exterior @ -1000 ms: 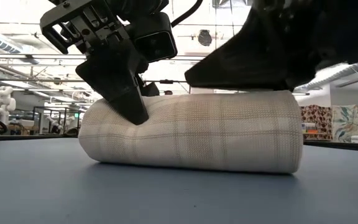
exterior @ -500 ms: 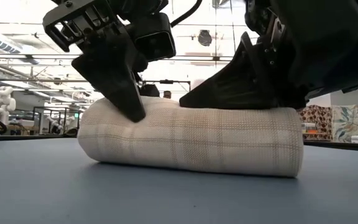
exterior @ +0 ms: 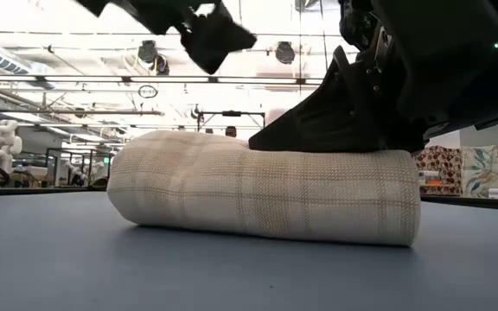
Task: Roll towel
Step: Roll the white towel
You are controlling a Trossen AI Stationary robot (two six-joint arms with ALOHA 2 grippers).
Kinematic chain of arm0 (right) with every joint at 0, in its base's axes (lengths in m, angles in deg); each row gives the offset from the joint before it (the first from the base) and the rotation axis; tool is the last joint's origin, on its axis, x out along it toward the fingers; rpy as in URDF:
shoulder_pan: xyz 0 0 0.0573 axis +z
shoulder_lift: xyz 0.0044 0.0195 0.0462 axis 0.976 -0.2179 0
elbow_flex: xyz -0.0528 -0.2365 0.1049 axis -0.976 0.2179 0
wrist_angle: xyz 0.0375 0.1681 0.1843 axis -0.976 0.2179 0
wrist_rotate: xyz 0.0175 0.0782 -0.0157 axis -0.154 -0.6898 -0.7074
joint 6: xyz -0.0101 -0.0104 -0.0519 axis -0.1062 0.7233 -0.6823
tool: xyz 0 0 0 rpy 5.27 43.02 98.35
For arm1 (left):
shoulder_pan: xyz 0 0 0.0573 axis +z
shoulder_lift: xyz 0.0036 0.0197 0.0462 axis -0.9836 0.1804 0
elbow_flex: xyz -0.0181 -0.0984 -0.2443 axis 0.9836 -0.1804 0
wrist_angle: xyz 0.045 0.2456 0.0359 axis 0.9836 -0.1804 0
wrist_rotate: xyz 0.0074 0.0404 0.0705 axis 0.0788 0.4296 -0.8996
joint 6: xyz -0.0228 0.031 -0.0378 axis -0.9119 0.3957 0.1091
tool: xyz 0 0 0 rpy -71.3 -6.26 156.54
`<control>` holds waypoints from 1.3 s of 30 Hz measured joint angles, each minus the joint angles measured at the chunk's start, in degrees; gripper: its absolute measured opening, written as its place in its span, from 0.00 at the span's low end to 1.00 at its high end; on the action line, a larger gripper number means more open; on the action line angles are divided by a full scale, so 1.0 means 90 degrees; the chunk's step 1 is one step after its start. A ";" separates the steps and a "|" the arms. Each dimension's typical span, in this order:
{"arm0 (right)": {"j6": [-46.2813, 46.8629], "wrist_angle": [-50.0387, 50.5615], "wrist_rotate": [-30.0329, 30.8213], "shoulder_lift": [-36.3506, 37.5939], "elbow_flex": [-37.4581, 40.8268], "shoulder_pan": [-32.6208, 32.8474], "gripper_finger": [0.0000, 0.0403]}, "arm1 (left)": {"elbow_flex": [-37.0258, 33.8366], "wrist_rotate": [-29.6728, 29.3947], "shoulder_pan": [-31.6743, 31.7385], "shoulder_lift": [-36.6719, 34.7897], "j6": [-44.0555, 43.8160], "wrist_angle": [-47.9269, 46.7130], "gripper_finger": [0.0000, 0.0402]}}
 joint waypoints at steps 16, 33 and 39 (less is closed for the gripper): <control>0.0158 -0.0012 0.0056 -0.0007 0.0010 0.0000 0.03 | -0.1659 -0.2036 -0.0583 0.2115 -0.0882 0.4905 0.16; 0.0439 0.0162 0.0038 -0.0005 0.0009 0.0002 0.03 | -0.2036 -0.1990 -0.0620 0.1943 -0.0902 0.5177 0.04; -0.0020 -0.0097 -0.0015 0.0100 0.0029 0.0005 0.03 | -0.2045 -0.1839 -0.0625 0.1612 -0.0655 0.5171 0.04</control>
